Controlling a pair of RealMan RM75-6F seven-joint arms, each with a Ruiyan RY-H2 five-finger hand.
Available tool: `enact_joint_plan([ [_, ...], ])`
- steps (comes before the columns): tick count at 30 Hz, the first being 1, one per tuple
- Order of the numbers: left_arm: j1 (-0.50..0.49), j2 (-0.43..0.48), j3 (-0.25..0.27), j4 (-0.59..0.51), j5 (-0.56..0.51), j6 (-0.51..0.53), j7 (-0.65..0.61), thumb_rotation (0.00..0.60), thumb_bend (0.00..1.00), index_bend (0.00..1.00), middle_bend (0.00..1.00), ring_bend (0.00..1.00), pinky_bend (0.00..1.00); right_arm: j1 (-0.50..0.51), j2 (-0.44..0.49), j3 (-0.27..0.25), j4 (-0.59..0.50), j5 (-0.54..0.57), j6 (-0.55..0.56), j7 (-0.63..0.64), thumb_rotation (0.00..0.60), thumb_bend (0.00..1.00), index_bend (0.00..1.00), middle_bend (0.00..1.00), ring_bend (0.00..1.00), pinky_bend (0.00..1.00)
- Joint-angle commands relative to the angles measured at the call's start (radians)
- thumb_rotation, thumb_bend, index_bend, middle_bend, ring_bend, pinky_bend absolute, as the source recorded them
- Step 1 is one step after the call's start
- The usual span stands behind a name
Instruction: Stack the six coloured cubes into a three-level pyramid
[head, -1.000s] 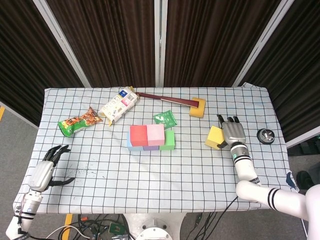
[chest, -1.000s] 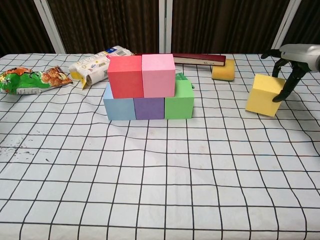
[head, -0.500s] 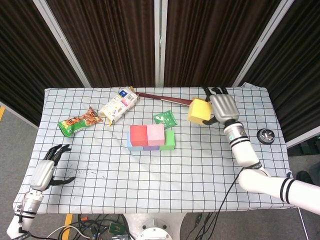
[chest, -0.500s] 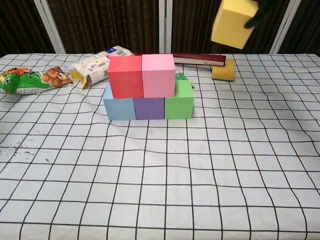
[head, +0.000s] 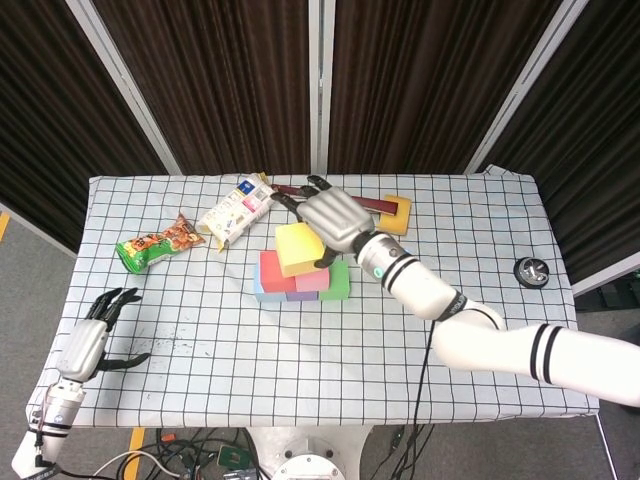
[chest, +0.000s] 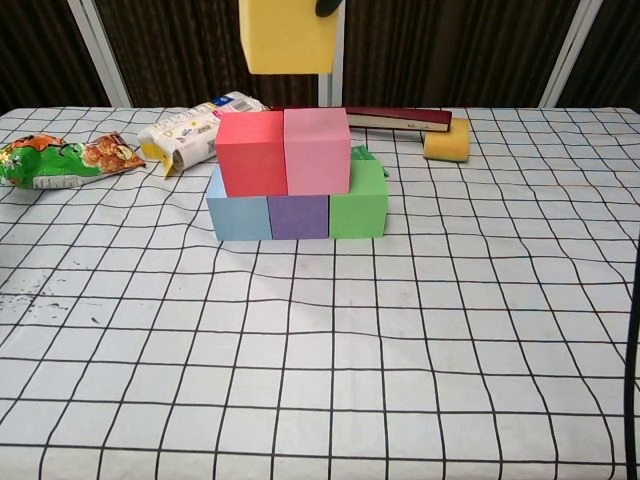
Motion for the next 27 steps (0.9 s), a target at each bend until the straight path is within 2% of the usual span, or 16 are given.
enact_joint_plan([
  [1,0.001,-0.001,0.002,0.002,0.002,0.001,-0.005,0.6,0.0,0.08,0.17,0.03,0.07,0.094,-0.038,-0.067,0.015,0.125,0.038,-0.04,0.6,0.11,0.0,0.54,0.12,0.0],
  [4,0.002,-0.001,0.003,0.006,0.005,0.005,-0.011,0.6,0.0,0.08,0.17,0.03,0.07,0.144,-0.062,-0.107,0.039,0.195,0.042,-0.053,0.6,0.11,0.0,0.54,0.12,0.0],
  [9,0.005,-0.002,0.002,0.013,0.002,0.008,-0.023,0.6,0.0,0.08,0.17,0.03,0.07,0.192,-0.095,-0.156,0.073,0.247,0.048,-0.062,0.6,0.11,0.0,0.54,0.12,0.0],
  [19,0.006,0.01,-0.004,0.003,0.004,0.023,-0.034,0.6,0.0,0.08,0.17,0.03,0.07,0.242,-0.129,-0.192,0.129,0.262,0.02,-0.041,0.6,0.11,0.0,0.55,0.12,0.0],
  [27,0.007,0.009,-0.003,0.005,0.006,0.026,-0.038,0.6,0.0,0.08,0.17,0.03,0.07,0.294,-0.148,-0.243,0.131,0.311,0.059,-0.065,0.6,0.11,0.0,0.55,0.12,0.0],
])
